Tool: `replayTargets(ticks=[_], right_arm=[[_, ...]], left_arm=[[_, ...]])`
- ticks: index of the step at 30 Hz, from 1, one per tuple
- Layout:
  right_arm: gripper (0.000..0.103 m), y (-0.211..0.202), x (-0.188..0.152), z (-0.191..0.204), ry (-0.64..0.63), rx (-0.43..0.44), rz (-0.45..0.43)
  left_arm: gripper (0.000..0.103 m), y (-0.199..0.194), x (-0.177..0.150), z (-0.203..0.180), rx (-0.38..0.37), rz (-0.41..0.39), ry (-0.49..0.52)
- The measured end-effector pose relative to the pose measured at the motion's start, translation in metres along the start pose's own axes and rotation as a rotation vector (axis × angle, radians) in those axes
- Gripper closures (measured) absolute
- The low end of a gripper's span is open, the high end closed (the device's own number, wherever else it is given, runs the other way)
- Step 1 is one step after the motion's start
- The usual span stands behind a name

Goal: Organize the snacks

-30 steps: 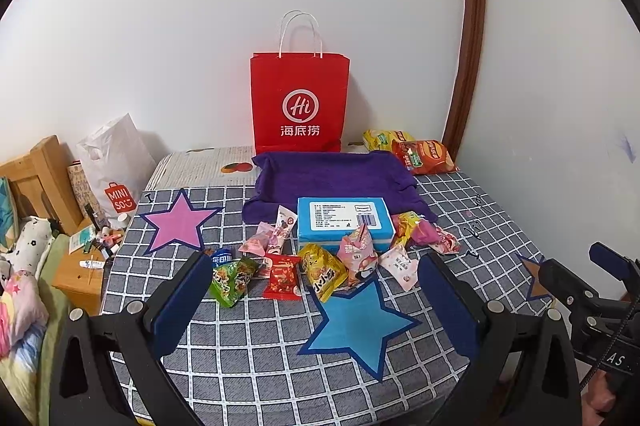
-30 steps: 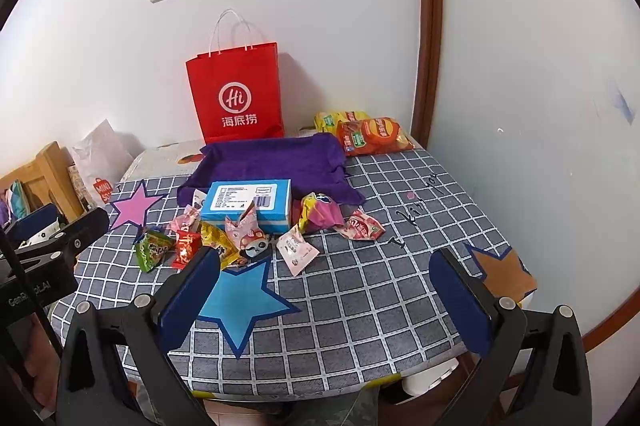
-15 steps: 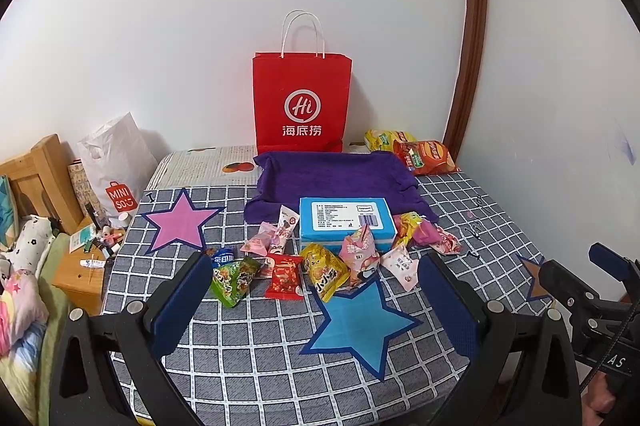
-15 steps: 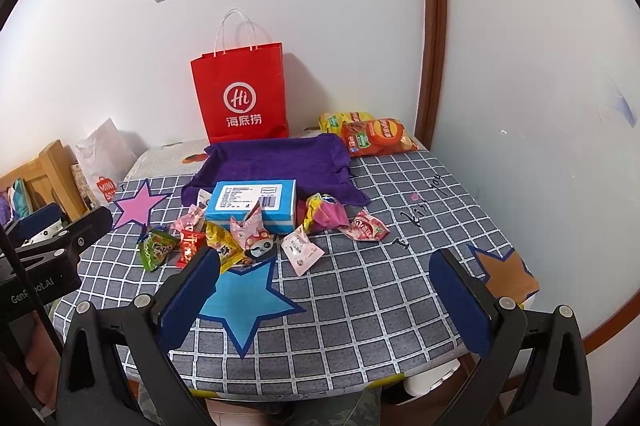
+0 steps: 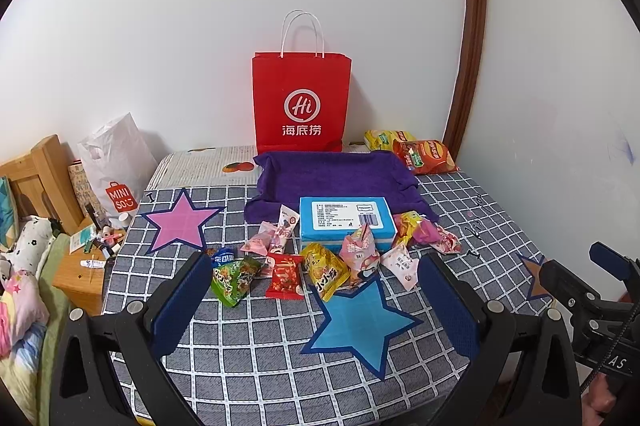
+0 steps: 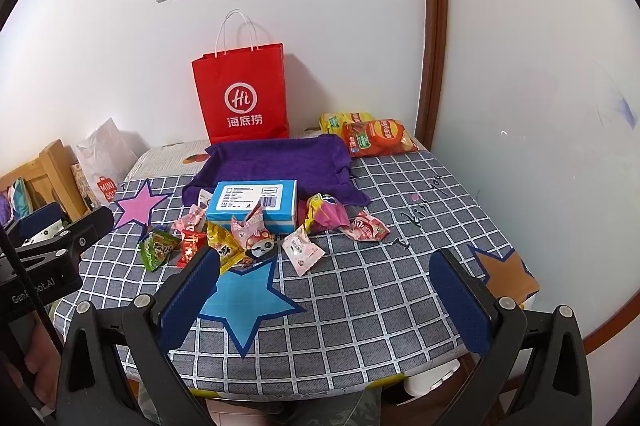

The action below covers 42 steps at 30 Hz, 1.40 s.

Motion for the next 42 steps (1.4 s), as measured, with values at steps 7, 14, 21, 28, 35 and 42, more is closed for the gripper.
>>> replayTargets(ticks=[7, 14, 21, 28, 35, 42], right_arm=[[0.000, 0.000, 0.000, -0.001, 0.000, 0.003, -0.002], [0.000, 0.000, -0.001, -0.001, 0.000, 0.004, -0.002], [0.000, 0.000, -0.002, -0.002, -0.001, 0.002, 0.002], [0.000, 0.000, -0.002, -0.001, 0.000, -0.001, -0.001], [0.000, 0.000, -0.003, -0.001, -0.001, 0.002, 0.000], [0.000, 0.012, -0.004, 0.001, -0.008, -0.014, 0.015]], left_arm=[[0.000, 0.001, 0.000, 0.000, -0.001, 0.001, 0.000], [0.000, 0.001, 0.000, -0.001, 0.000, 0.000, -0.001], [0.000, 0.001, 0.000, -0.001, 0.000, 0.001, 0.001], [0.000, 0.000, 0.001, -0.002, 0.000, -0.001, 0.004], [0.000, 0.003, 0.001, -0.003, 0.002, -0.004, 0.014], [0.000, 0.011, -0.004, 0.000, -0.014, -0.001, 0.007]])
Point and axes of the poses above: each gripper's, at about its wrist camera, not at the fingertips, and y roughly the way its jaws point, z to its left, x to its top, the point moved 1 cm from there along y, roughly the way its jaws point, and after that the axes turned 9 degrees about -x, right-handed, at the moved point
